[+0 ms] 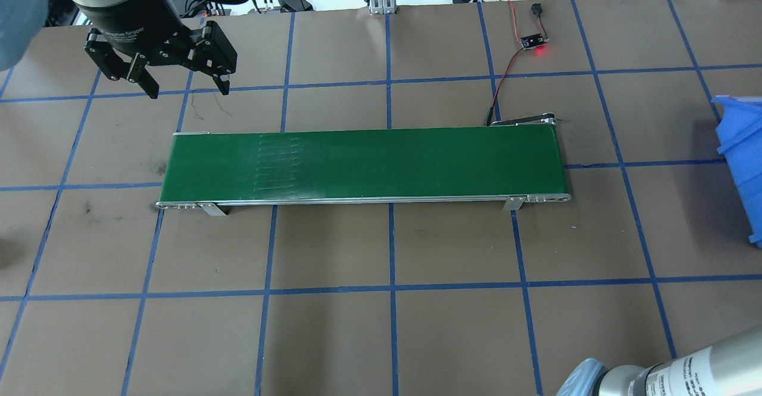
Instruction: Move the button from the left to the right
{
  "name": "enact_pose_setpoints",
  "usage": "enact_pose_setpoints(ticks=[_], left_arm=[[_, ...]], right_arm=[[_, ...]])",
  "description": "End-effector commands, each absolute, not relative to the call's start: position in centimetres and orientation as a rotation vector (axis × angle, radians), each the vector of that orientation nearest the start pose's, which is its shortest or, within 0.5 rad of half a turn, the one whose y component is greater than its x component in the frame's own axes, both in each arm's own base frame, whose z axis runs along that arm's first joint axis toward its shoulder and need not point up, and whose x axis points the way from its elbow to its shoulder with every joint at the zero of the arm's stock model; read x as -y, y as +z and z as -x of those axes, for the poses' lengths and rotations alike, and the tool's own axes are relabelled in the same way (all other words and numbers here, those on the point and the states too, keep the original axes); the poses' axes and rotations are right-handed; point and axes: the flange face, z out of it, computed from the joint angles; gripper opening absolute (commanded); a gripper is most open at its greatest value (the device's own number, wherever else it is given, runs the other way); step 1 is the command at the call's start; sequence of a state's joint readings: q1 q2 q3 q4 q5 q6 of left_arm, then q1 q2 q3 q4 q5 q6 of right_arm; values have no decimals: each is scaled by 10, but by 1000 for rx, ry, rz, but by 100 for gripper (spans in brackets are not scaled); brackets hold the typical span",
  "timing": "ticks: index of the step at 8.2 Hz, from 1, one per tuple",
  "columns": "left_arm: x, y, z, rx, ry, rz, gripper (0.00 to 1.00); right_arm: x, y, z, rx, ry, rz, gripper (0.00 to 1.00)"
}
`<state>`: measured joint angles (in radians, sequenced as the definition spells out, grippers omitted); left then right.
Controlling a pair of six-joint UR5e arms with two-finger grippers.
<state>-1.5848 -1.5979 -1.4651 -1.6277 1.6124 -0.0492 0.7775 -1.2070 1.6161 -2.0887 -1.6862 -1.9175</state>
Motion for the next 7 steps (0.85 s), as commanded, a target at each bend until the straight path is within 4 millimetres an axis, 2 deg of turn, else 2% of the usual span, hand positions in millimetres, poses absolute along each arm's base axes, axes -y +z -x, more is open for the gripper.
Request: enact_pose_setpoints(ticks=[1, 3, 4, 5, 6, 7], left_arm=[[508, 509, 146, -3103, -3, 26, 100], [503, 521, 140, -3100, -28, 34, 100], [503, 522, 140, -3097, -28, 34, 100], [502, 515, 140, -3097, -7, 26, 100], [502, 515, 139, -3094, -7, 24, 100], [498, 520, 138, -3093, -21, 24, 100]], right_arm=[[524, 253, 386, -2609, 184, 1914, 19], [520, 227, 385, -2594, 198, 1942, 23], [519, 223, 383, -2582, 194, 1964, 34], [518, 222, 382, -2576, 192, 1966, 73], [518, 224, 382, -2572, 185, 1976, 90], [518, 230, 381, -2578, 184, 1980, 100]])
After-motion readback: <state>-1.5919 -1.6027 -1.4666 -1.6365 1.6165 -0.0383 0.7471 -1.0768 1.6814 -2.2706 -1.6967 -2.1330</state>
